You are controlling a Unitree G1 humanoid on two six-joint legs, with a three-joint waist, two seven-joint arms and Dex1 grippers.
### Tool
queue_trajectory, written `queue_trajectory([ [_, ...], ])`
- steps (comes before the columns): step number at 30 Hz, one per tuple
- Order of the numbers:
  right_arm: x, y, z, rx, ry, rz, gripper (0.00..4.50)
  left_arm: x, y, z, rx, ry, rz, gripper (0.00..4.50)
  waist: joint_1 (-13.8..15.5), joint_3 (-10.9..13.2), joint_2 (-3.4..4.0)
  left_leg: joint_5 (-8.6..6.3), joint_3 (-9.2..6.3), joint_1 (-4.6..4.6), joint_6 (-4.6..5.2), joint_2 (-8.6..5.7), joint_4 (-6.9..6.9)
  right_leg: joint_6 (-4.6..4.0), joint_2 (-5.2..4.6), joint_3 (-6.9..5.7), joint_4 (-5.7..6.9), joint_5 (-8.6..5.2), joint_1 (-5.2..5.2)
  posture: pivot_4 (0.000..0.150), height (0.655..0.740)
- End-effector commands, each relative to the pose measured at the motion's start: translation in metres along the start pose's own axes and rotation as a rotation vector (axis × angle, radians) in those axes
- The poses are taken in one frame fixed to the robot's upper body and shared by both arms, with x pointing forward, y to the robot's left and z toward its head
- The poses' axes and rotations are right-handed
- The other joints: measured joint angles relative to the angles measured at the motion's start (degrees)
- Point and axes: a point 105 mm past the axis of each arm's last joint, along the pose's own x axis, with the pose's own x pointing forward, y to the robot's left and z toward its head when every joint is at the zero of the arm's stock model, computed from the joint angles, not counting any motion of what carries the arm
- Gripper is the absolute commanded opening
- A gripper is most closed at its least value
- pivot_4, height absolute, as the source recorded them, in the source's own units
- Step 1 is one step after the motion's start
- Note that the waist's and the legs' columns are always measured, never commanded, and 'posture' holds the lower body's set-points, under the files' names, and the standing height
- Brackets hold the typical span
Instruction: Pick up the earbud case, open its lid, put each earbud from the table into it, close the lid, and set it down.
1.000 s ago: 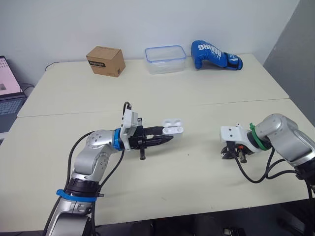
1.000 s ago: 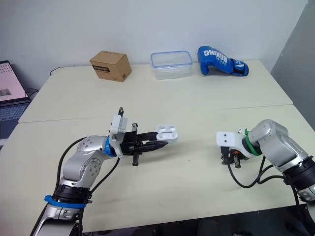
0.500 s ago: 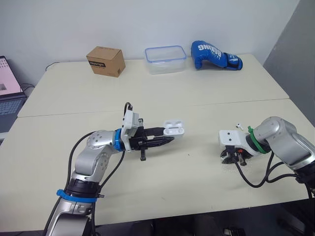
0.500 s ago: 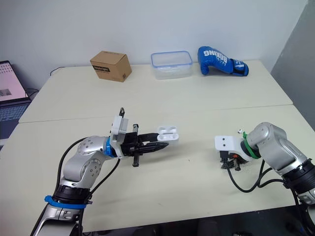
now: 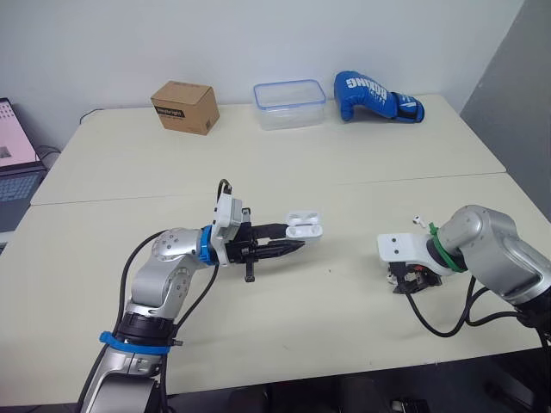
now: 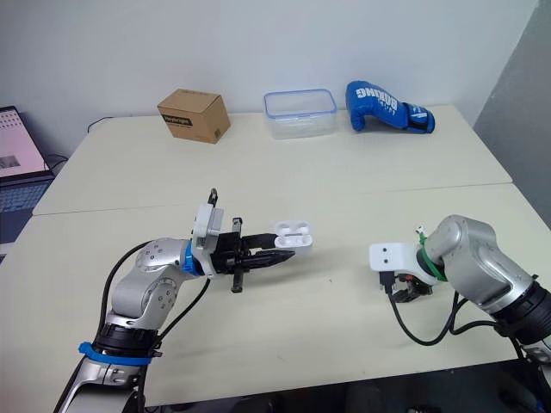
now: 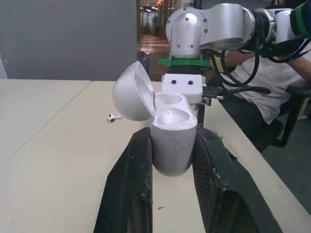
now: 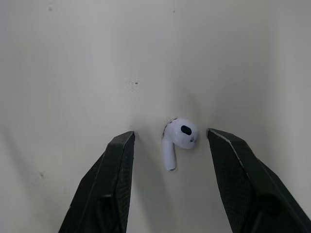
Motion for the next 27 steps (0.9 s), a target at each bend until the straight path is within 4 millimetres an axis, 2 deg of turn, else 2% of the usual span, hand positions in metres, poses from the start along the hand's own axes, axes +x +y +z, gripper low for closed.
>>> queue_trajectory([
  [1,-0.009,-0.001,0.004,-0.024,0.058,-0.04,2.42,0.005,-0.002,0.007,0.031,-0.02,-0.008,0.75,0.0,0.0,0.0,0.0,0.0,0.0,0.0,0.0,0.0,0.0,0.0,0.0,0.0,0.0,-0.01,0.15,0.7307],
  [11,-0.005,-0.001,0.013,0.023,0.1,-0.058,2.42,0.005,-0.003,0.01,0.031,-0.023,-0.004,0.75,0.0,0.0,0.0,0.0,-0.01,0.0,0.0,0.01,0.0,0.0,0.0,0.0,0.01,0.0,-0.01,0.15,0.7307],
  [27,0.002,-0.002,0.016,0.032,0.134,-0.071,2.42,0.006,-0.002,0.011,0.032,-0.022,-0.004,0.75,0.0,0.0,-0.01,0.0,0.0,0.01,0.0,0.01,0.01,0.0,0.0,0.0,0.01,0.0,0.0,0.15,0.7307],
])
